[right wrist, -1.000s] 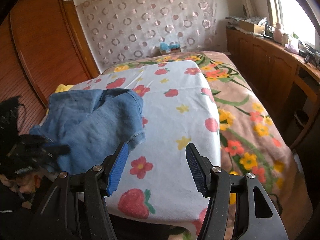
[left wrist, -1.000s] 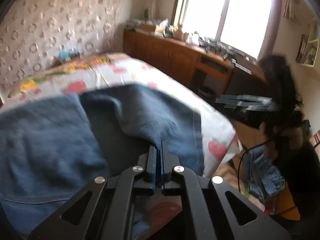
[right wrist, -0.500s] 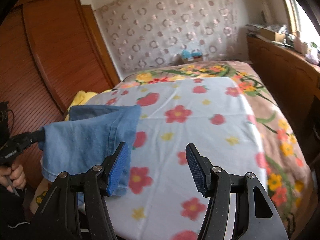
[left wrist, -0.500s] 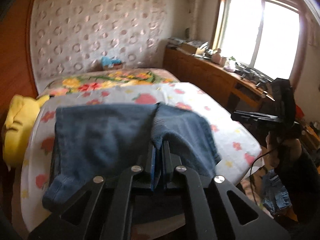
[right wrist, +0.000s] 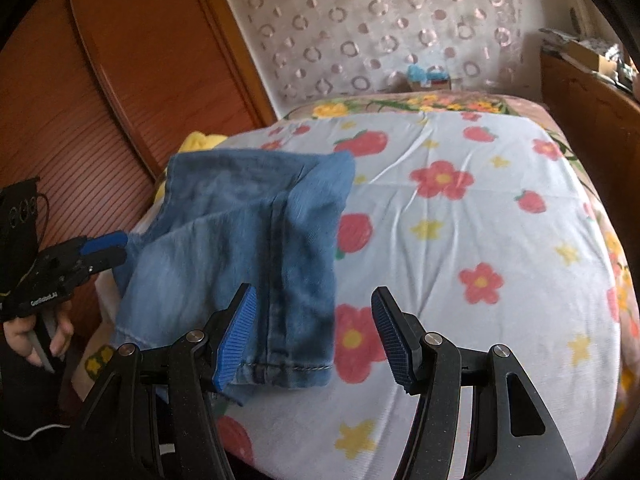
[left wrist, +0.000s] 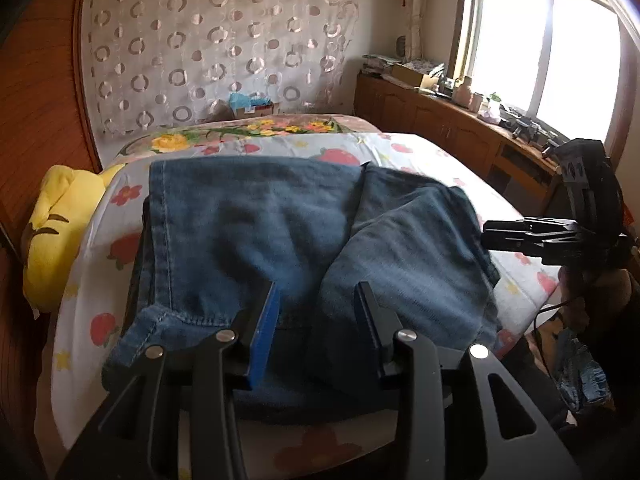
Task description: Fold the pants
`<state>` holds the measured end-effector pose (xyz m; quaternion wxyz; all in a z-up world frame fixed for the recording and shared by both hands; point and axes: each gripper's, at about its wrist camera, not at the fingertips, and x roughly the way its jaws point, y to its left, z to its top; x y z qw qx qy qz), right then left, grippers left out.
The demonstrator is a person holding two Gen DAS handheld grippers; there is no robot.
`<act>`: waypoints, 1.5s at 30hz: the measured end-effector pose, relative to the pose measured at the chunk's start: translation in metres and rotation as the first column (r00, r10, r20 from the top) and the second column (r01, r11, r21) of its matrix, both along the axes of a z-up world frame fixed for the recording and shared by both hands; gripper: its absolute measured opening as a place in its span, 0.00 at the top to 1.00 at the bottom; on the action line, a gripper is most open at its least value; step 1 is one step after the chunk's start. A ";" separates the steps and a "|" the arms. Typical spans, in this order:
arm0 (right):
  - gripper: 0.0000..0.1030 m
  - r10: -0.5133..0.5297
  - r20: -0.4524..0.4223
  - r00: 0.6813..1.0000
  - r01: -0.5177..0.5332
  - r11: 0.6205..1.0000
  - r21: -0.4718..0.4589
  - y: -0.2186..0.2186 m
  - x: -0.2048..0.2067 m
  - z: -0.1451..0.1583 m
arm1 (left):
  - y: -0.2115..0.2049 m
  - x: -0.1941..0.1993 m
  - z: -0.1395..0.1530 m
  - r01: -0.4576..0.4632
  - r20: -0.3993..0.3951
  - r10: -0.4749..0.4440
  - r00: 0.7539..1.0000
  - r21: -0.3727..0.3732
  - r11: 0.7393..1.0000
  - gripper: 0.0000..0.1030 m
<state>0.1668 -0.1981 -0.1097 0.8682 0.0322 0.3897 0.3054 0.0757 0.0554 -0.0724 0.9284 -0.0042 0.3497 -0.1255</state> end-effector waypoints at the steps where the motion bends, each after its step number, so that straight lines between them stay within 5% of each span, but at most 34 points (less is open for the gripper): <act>1: 0.41 0.007 -0.009 1.000 -0.007 1.000 -0.006 0.002 0.001 -0.003 | 0.001 0.000 -0.001 -0.009 -0.001 0.009 1.000 0.002 1.000 0.64; 7: 0.44 0.041 -0.062 0.997 -0.042 0.999 -0.020 0.009 0.008 -0.019 | 0.009 -0.003 -0.004 -0.032 0.002 0.032 0.999 -0.017 0.999 0.64; 9: 0.86 0.076 -0.076 0.994 -0.077 0.997 -0.001 0.012 0.010 -0.018 | 0.013 -0.004 -0.003 -0.039 0.006 0.039 0.999 -0.021 0.999 0.64; 14: 0.96 0.149 0.005 0.989 -0.149 0.989 -0.013 0.031 0.003 0.018 | 0.027 -0.009 0.003 -0.068 0.028 0.069 0.997 -0.040 0.997 0.64; 23: 0.96 0.293 0.148 0.945 -0.286 0.956 -0.066 0.122 0.019 0.095 | 0.064 -0.023 0.014 -0.137 0.076 0.143 0.987 -0.081 0.987 0.64; 30: 0.96 0.351 0.104 0.931 -0.343 0.935 -0.085 0.205 0.056 0.098 | 0.088 -0.029 0.016 -0.176 0.087 0.185 0.979 -0.100 0.979 0.64; 35: 0.95 0.311 0.088 0.946 -0.296 0.943 -0.153 0.226 0.076 0.088 | 0.089 -0.028 0.015 -0.171 0.082 0.180 0.980 -0.107 0.979 0.64; 37: 0.75 0.288 0.081 0.954 -0.274 0.949 -0.154 0.222 0.081 0.085 | 0.083 -0.027 0.015 -0.156 0.083 0.165 0.983 -0.104 0.982 0.64; 38: 0.54 0.274 0.090 0.958 -0.258 0.954 -0.153 0.217 0.080 0.085 | 0.079 -0.028 0.015 -0.150 0.084 0.159 0.984 -0.102 0.983 0.64; 39: 0.48 0.262 0.107 0.959 -0.246 0.959 -0.144 0.210 0.078 0.086 | 0.076 -0.027 0.015 -0.142 0.085 0.151 0.985 -0.103 0.984 0.64; 45: 0.47 0.207 0.170 0.963 -0.183 0.972 -0.149 0.164 0.064 0.101 | 0.046 -0.022 0.016 -0.081 0.082 0.089 0.993 -0.094 0.992 0.64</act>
